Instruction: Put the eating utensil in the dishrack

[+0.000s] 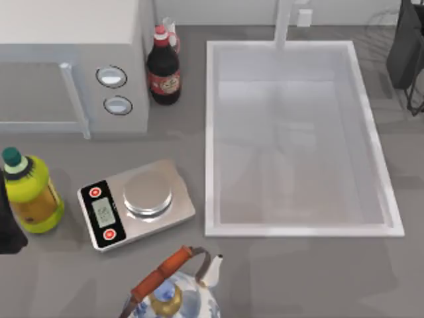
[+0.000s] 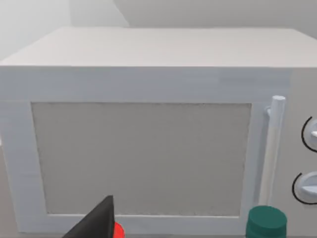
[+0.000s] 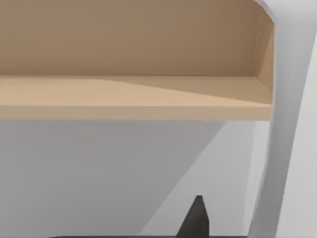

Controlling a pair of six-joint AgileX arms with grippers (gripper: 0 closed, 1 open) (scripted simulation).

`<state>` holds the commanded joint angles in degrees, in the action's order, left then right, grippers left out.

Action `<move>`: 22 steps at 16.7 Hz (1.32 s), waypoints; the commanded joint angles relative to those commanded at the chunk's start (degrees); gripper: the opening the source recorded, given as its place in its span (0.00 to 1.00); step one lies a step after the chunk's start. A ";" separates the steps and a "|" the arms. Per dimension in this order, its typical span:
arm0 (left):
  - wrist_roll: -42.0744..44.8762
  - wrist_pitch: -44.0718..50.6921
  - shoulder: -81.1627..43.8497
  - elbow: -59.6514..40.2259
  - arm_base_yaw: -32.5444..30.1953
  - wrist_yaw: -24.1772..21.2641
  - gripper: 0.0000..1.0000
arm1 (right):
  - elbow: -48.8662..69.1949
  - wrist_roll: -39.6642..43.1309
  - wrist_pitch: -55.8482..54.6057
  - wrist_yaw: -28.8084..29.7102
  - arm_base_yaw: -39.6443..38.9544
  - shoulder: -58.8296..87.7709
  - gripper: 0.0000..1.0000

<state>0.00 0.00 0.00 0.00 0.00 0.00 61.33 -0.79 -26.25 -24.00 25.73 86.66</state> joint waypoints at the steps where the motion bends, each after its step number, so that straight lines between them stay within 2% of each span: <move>1: 0.00 0.00 0.00 0.00 0.00 0.00 1.00 | -0.87 0.04 -4.40 1.44 -1.44 3.27 0.00; 6: 0.00 0.00 0.00 0.00 0.00 0.00 1.00 | -4.66 -0.08 -19.19 7.24 -7.28 14.86 0.00; 12: 0.00 0.00 0.00 0.00 0.00 0.00 1.00 | -5.26 -0.14 -20.91 8.11 -8.16 16.30 0.00; 22: 0.00 0.00 0.00 0.00 0.00 0.00 1.00 | -5.26 -0.14 -20.91 8.11 -8.16 16.30 0.75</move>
<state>0.00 0.00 0.00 0.00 0.00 0.00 56.07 -0.93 -47.16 -15.88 17.58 102.96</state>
